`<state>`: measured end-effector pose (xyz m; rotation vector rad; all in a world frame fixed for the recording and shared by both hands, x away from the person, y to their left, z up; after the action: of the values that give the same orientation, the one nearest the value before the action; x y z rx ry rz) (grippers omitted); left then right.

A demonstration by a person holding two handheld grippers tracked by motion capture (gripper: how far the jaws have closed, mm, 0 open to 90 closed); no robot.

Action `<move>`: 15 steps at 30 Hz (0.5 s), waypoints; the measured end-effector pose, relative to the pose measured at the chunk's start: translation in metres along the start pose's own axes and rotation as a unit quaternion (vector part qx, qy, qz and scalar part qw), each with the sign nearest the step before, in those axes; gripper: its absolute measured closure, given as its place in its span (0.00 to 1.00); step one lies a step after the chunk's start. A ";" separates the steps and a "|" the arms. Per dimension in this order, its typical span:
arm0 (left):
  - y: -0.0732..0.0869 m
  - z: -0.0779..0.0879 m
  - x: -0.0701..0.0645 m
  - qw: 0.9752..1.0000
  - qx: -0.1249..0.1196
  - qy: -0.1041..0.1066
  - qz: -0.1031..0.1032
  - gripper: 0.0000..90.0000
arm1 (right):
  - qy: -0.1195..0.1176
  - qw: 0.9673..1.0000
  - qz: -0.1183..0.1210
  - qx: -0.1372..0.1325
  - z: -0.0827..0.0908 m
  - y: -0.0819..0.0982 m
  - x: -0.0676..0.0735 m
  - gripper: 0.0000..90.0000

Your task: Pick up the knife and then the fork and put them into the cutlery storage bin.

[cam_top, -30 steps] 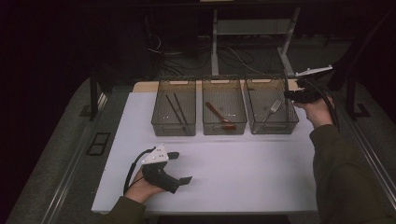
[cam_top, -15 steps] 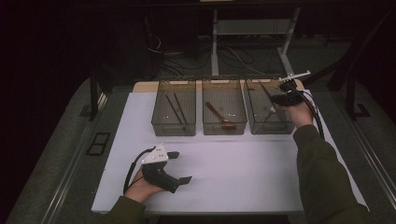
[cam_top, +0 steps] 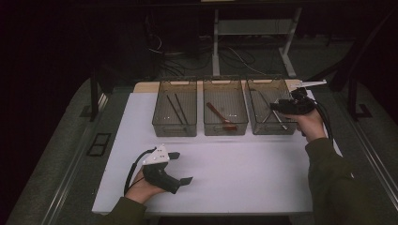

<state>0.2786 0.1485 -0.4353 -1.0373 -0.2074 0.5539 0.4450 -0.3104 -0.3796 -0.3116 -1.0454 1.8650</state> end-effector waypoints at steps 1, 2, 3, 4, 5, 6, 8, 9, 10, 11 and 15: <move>0.000 0.000 0.000 1.000 0.001 0.000 0.000 0.00 | -0.006 1.000 0.006 -0.006 0.004 0.002 0.002 0.49; 0.000 0.000 0.000 1.000 0.001 -0.001 -0.001 0.00 | -0.012 1.000 0.010 -0.011 0.008 0.004 0.005 0.46; 0.000 0.000 0.000 1.000 0.001 0.000 0.001 0.00 | -0.018 1.000 0.012 -0.015 0.012 0.006 0.007 0.45; 0.001 0.000 0.000 1.000 -0.001 0.001 0.001 0.00 | -0.022 0.999 0.019 -0.020 0.016 0.008 0.010 0.43; 0.001 -0.001 0.000 1.000 -0.001 0.000 0.001 0.00 | -0.025 0.999 0.023 -0.024 0.019 0.010 0.012 0.42; 0.001 -0.001 0.000 1.000 0.000 -0.001 0.000 0.00 | -0.027 0.999 0.025 -0.027 0.023 0.012 0.016 0.41; 0.001 -0.001 0.000 1.000 0.002 -0.001 -0.001 0.00 | -0.033 0.999 0.030 -0.031 0.029 0.018 0.022 0.38; 0.001 -0.001 0.001 1.000 0.003 -0.001 -0.001 0.00 | -0.036 0.998 0.032 -0.032 0.031 0.021 0.025 0.37; 0.001 -0.001 0.001 1.000 0.004 -0.002 -0.002 0.00 | -0.035 0.998 0.036 -0.034 0.034 0.023 0.028 0.36; 0.001 -0.001 0.000 1.000 0.001 -0.002 -0.001 0.00 | -0.036 0.998 0.036 -0.034 0.035 0.026 0.030 0.35; 0.001 0.000 0.000 1.000 0.000 0.000 -0.001 0.00 | -0.044 0.997 0.041 -0.041 0.043 0.042 0.041 0.32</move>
<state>0.2787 0.1492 -0.4361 -1.0364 -0.2076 0.5520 0.3726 -0.3076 -0.3776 -0.3266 -1.1879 1.9270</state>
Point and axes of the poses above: each handheld gripper's, and its own axes: z roughly backward along the jaws, y roughly out of its underside, x roughly to its left, the point moved 1 cm from there along -z, roughly forward along the jaws, and after that the axes turned 5 degrees about -y, right-handed, at the moved point
